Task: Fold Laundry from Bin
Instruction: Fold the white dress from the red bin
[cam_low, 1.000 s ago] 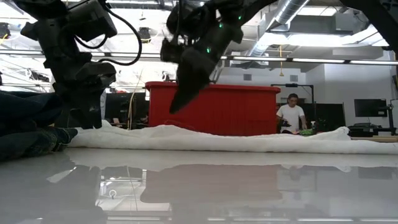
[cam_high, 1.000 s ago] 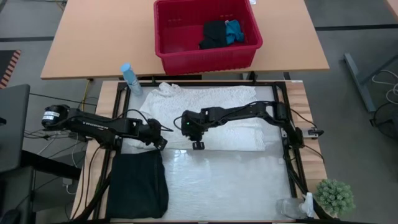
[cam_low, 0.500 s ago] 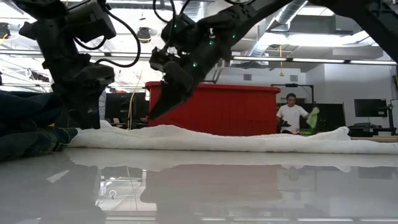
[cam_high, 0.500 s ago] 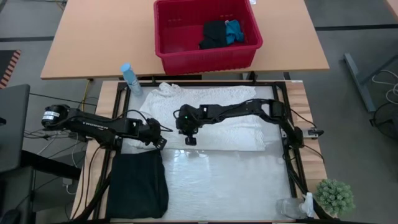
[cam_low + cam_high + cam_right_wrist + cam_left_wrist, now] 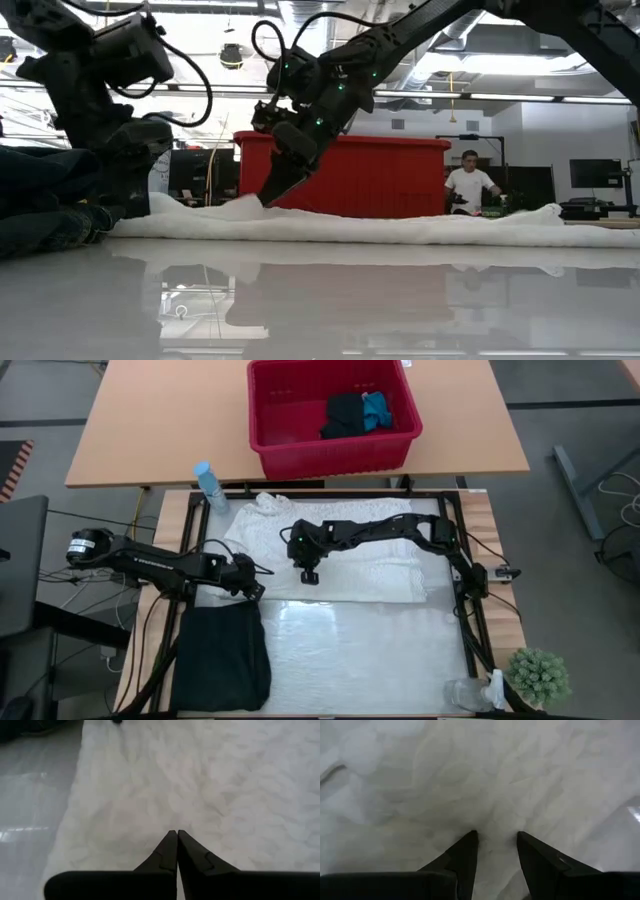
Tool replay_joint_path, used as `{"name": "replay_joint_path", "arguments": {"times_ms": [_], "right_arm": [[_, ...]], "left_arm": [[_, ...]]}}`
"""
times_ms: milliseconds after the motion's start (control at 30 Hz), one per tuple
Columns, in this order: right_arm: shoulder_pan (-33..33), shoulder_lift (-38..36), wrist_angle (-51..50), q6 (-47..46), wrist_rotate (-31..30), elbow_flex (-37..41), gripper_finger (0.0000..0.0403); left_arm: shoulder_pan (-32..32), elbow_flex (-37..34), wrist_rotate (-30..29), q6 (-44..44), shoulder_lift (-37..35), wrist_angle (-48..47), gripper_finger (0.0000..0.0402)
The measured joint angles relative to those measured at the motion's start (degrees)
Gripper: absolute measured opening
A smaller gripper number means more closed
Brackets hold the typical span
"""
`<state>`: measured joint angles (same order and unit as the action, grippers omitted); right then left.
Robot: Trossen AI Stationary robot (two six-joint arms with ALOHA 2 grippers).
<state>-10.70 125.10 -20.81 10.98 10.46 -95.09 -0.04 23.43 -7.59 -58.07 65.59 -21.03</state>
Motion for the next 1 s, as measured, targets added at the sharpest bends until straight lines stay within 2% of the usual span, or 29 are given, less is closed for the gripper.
{"name": "replay_joint_path", "arguments": {"times_ms": [300, 500, 700, 833, 1000], "right_arm": [[1.4, 0.0, -0.57, 0.02, 0.04, 0.0, 0.0027], [1.08, -0.31, -0.55, -0.22, -1.12, -0.02, 0.0027], [0.42, -1.29, -1.77, -1.86, -1.53, 0.0, 0.0027], [0.48, -2.77, -2.58, -1.51, -1.52, -0.17, 0.0027], [0.35, -4.38, -5.69, -0.26, -1.55, -0.03, 0.0036]], "left_arm": [[0.03, -0.62, 2.2, 0.68, -0.16, 4.85, 0.0134], [0.03, 0.39, 4.36, 1.43, -0.16, 0.39, 0.0134], [0.03, 0.41, 4.71, 4.51, -0.16, 2.04, 0.0135], [0.15, 0.41, 5.92, 5.38, -0.16, 2.18, 0.0153], [0.14, 0.41, 9.09, 4.57, -0.97, 2.57, 0.0196]]}}
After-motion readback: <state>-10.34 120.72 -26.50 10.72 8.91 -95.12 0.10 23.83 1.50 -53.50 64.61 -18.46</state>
